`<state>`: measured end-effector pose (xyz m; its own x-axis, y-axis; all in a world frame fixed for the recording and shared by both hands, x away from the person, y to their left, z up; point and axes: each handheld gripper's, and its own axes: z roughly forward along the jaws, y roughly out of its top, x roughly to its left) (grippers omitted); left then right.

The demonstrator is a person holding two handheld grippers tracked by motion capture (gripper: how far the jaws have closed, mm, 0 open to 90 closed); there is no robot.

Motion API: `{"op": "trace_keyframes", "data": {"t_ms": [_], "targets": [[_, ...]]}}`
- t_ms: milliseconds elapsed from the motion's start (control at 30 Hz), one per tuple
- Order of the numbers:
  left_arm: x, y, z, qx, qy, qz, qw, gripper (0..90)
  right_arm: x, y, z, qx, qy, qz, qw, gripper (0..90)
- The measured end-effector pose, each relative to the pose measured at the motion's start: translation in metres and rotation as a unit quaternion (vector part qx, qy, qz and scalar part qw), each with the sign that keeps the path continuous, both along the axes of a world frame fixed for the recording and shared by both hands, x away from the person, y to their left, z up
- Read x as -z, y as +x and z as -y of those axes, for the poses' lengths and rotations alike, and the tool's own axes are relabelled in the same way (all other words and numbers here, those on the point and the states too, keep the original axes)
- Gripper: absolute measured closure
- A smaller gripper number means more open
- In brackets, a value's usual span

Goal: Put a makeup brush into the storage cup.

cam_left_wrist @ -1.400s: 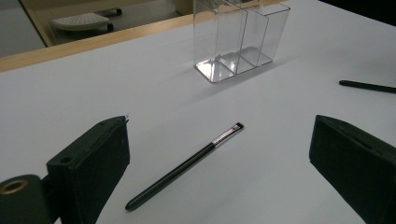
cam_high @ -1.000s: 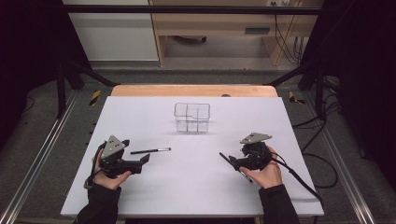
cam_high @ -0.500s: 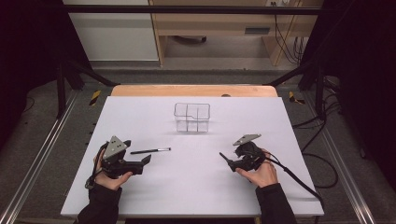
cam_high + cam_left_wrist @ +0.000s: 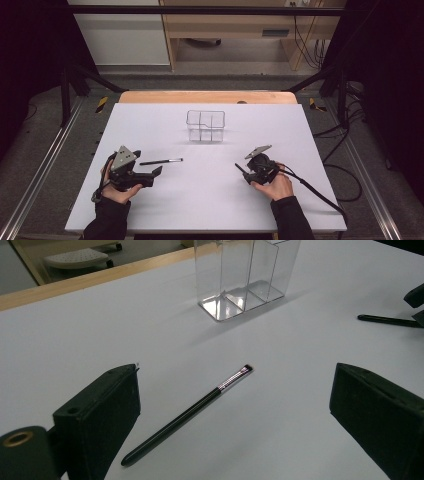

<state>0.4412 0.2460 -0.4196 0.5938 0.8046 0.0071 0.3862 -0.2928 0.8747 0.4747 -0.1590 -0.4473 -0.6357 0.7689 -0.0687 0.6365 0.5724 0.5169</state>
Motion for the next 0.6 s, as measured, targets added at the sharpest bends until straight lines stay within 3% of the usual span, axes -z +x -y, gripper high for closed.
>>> {"op": "trace_keyframes", "data": {"t_ms": [433, 600], "targets": [[0.0004, -0.0002, 0.0012, 0.006, 0.001, -0.003, 1.0, 5.5, 0.0092, 0.0016, -0.0036, -0.01, -0.022, -0.019, 0.9995, 71.9], [0.0004, -0.0002, 0.0012, 0.006, 0.0, -0.004, 1.0, 5.7, 0.0097, 0.0021, -0.0031, -0.016, -0.018, -0.023, 0.9994, 76.2]]}}
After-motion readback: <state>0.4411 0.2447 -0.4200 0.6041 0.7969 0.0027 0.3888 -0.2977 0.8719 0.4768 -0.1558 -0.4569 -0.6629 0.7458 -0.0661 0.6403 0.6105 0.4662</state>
